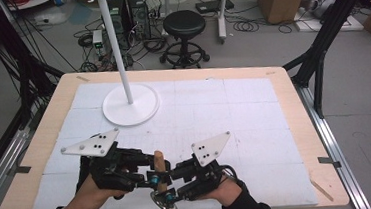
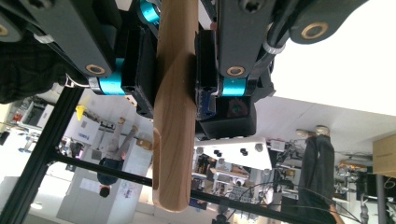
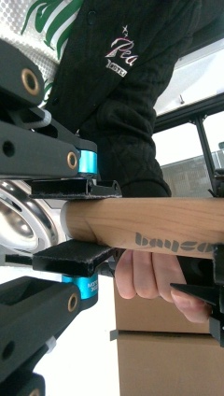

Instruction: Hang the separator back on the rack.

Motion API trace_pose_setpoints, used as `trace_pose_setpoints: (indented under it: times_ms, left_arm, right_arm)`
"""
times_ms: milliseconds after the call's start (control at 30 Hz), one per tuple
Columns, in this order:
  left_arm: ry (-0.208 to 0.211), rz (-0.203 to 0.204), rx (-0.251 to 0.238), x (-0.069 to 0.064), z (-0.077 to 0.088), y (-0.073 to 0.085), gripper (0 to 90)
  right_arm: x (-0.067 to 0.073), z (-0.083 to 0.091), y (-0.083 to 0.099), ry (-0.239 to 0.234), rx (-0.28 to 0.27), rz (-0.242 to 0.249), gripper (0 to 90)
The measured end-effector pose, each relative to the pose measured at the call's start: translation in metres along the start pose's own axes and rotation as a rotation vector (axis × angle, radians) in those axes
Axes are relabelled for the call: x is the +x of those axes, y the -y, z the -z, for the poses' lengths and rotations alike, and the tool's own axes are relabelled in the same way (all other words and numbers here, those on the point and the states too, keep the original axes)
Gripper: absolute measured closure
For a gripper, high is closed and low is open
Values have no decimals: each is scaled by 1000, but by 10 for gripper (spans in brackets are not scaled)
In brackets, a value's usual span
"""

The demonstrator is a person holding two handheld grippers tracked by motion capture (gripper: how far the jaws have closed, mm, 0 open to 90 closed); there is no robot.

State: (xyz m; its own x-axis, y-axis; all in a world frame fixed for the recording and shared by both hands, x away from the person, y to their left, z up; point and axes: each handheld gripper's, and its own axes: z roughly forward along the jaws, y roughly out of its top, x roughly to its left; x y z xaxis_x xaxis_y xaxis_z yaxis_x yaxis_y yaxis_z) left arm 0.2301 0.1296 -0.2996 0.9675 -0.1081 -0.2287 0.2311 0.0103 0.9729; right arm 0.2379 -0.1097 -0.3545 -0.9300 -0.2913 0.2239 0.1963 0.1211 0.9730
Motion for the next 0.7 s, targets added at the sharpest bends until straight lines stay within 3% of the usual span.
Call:
trace_pose_setpoints:
  times_ms: [33, 67, 100, 133, 167, 200, 233, 267, 400, 600, 700]
  left_arm:
    - [-25, -1, -4, 0, 0, 0, 716]
    - [-55, -7, -4, 0, 1, -1, 716]
    - [-81, -10, -4, 0, 2, -2, 716]
    - [-123, -15, -3, 0, 3, -2, 717]
    - [-158, -17, -2, 1, 4, -3, 717]
    - [-195, -21, -1, 1, 5, -4, 717]
    - [-230, -26, 1, 1, 6, -4, 718]
    - [-264, -30, 3, 1, 6, -5, 718]
    - [-372, -54, 3, -2, 7, -7, 718]
    - [-464, -65, 0, 2, 10, -14, 718]
    - [-498, -64, 2, 9, 15, -19, 718]
  right_arm:
    - [-1, 1, 0, 28, -10, -13, 680]
    - [-1, 2, 0, 61, -17, -20, 596]
    - [-1, 2, 0, 61, -17, -20, 596]
    - [-1, 3, 0, 86, -21, -30, 541]
    - [-3, 3, 0, 157, -20, -44, 491]
    - [-3, 3, 0, 157, -20, -44, 491]
    - [-4, 4, 1, 220, -14, -38, 472]
    - [-4, 4, 1, 220, -14, -38, 472]
    - [-3, 6, 0, 352, -28, -17, 463]
    - [-2, 16, -2, 467, -33, -7, 433]
    - [0, 24, -4, 569, -10, -9, 390]
